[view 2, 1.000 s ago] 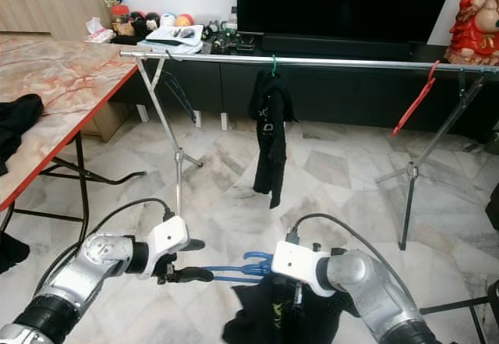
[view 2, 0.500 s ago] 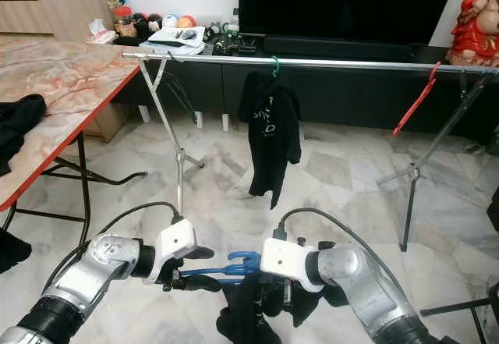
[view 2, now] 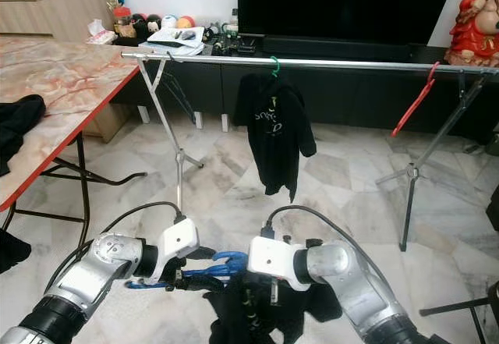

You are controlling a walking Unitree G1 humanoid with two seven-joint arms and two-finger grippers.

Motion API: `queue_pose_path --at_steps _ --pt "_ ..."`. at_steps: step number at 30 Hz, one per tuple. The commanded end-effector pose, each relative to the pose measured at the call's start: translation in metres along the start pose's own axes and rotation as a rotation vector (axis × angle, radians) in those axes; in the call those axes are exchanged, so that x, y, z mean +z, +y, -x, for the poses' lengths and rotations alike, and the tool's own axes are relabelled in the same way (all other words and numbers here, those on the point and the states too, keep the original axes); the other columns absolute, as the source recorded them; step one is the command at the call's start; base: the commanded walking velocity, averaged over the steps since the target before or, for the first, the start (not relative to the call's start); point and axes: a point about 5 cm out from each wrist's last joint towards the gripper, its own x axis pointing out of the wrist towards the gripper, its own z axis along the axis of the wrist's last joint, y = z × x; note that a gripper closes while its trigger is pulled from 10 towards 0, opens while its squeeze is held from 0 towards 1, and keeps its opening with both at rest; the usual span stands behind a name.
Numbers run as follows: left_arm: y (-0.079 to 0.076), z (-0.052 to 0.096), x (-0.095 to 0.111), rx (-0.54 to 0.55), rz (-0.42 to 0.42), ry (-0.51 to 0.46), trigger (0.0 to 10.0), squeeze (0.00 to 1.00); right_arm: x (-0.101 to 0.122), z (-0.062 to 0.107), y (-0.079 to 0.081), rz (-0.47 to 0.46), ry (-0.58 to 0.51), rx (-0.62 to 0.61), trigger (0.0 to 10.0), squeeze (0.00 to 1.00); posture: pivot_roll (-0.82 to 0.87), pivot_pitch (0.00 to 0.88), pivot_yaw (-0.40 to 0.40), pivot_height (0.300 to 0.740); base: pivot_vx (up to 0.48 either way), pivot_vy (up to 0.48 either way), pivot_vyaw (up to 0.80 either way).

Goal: Hang hanger

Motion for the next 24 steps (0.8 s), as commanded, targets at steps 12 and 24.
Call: queue_pose_path --at_steps 12,24 --pt "-0.0009 -0.0001 0.0021 -0.004 0.026 -0.014 0.0 0.0 0.018 0.0029 -0.0049 0.041 -0.064 -0.003 10.0 0.0 0.07 0.042 0.014 0.74 0.0 0.0 0.0" --pt "-0.0011 -0.0008 0.0029 -0.007 0.038 -0.023 0.0 0.0 0.0205 0.0054 -0.008 0.043 -0.07 -0.009 10.0 0.0 0.06 0.045 0.01 0.74 0.0 0.0 0.0"
